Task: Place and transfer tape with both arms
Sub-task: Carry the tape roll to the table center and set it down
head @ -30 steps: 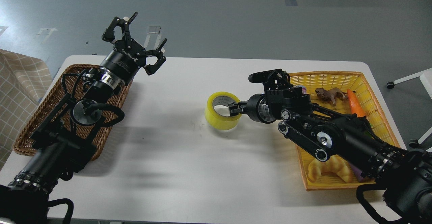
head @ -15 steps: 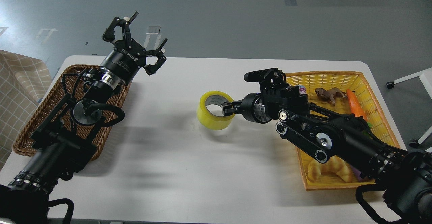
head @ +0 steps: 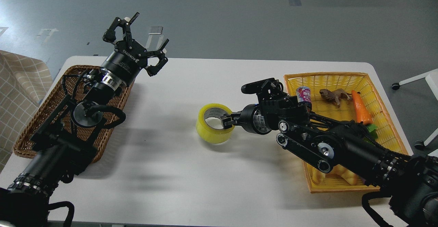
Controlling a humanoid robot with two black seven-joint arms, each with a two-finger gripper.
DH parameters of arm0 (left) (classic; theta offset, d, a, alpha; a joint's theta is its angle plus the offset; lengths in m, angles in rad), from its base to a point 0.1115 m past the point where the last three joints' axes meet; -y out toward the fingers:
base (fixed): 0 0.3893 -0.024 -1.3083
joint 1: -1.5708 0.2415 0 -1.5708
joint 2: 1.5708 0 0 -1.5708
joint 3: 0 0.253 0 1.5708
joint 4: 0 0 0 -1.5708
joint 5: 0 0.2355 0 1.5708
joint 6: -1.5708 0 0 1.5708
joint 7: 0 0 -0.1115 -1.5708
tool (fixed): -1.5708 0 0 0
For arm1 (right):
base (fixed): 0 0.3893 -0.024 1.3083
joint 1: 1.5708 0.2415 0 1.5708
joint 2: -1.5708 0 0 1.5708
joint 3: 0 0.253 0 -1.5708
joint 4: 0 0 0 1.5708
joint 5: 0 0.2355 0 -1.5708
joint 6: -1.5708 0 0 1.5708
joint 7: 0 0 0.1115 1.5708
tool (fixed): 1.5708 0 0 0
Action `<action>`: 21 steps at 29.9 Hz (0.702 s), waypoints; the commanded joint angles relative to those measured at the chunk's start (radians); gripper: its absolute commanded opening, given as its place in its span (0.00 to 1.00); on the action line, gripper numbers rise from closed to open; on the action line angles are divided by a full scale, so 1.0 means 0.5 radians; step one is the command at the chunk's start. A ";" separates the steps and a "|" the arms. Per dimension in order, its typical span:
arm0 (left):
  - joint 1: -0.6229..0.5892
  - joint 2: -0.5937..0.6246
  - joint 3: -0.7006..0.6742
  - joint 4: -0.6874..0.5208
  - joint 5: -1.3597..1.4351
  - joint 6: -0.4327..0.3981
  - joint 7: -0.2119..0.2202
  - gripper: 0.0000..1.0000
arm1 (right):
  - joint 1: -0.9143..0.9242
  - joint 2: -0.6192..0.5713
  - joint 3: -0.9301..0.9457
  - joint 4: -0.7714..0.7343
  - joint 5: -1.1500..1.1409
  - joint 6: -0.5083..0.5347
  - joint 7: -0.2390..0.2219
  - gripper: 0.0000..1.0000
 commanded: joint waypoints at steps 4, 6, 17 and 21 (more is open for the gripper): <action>0.000 0.003 -0.001 0.000 0.000 0.000 0.000 0.99 | -0.004 0.000 -0.001 -0.001 0.000 0.000 0.000 0.04; 0.000 0.000 -0.001 0.000 0.000 0.000 0.000 0.99 | -0.004 0.000 -0.004 -0.001 -0.003 0.000 0.000 0.05; 0.000 0.003 -0.001 0.000 0.000 0.000 0.000 0.99 | -0.022 0.000 0.002 -0.001 0.000 0.000 0.000 0.22; 0.000 0.003 -0.001 -0.003 0.000 0.000 0.000 0.99 | -0.031 0.000 0.005 -0.001 0.001 0.000 0.000 0.30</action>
